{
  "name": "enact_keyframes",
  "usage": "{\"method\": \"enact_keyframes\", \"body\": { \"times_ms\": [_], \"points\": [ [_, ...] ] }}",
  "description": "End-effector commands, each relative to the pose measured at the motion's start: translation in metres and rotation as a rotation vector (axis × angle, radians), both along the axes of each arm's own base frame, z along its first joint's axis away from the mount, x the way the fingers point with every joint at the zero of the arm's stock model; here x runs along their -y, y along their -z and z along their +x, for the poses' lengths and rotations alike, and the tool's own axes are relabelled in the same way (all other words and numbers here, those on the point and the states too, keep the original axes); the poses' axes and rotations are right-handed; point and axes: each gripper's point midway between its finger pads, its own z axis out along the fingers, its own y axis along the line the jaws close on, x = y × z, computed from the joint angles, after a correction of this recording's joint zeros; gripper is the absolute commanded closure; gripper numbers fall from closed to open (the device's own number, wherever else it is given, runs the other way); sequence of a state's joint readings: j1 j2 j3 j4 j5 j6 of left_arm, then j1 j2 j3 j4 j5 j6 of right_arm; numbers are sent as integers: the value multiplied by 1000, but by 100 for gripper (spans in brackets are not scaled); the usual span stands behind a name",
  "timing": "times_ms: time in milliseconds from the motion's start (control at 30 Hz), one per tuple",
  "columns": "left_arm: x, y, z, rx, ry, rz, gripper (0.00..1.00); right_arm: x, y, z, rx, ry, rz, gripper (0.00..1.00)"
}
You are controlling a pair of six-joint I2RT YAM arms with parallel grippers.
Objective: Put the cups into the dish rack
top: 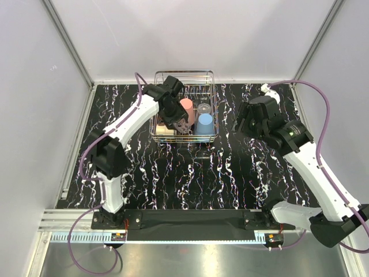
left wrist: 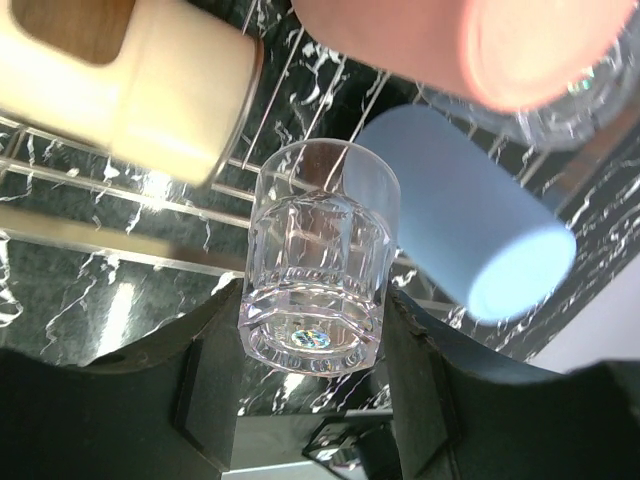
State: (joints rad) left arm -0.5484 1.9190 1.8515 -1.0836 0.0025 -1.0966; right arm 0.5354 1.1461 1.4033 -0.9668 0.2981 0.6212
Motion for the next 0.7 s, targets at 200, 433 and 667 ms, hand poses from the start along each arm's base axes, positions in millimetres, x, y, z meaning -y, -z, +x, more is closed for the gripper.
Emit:
{"method": "enact_keyframes", "body": {
  "times_ms": [200, 433, 667],
  "points": [
    [25, 13, 31, 15, -39, -16, 99, 16, 0, -1, 45, 34, -27, 23],
    [31, 36, 23, -21, -46, 26, 87, 20, -1, -4, 53, 34, -29, 23],
    [30, 52, 19, -52, -43, 59, 76, 19, 3, -8, 54, 30, -14, 23]
  ]
}}
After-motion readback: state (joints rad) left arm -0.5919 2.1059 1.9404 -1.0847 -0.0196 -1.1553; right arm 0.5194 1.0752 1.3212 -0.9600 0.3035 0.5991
